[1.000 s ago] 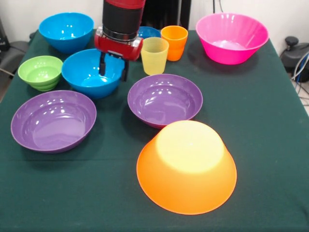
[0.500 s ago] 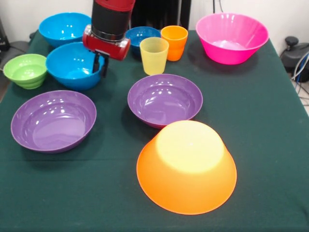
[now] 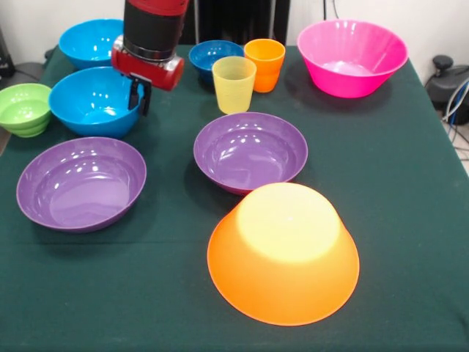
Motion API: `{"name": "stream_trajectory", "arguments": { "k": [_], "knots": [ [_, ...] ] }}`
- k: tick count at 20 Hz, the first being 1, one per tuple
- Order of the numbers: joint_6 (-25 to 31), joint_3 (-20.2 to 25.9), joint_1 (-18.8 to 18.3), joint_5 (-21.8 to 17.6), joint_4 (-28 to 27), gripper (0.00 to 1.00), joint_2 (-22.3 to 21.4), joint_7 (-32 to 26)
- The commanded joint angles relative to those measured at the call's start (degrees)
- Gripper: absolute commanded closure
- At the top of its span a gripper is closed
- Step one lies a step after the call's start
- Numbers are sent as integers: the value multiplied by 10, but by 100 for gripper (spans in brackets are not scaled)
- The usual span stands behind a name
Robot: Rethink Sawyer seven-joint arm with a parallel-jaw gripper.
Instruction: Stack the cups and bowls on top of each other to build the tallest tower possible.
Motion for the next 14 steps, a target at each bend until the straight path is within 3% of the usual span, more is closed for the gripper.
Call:
{"name": "stream_trajectory", "arguments": {
  "k": [1,7,14],
  "knots": [
    [34,72,-1,39,18,100,16,-57],
    [56,75,30,68,42,100,-32,-47],
    [114,105,32,118,60,100,-80,-86]
  ]
}}
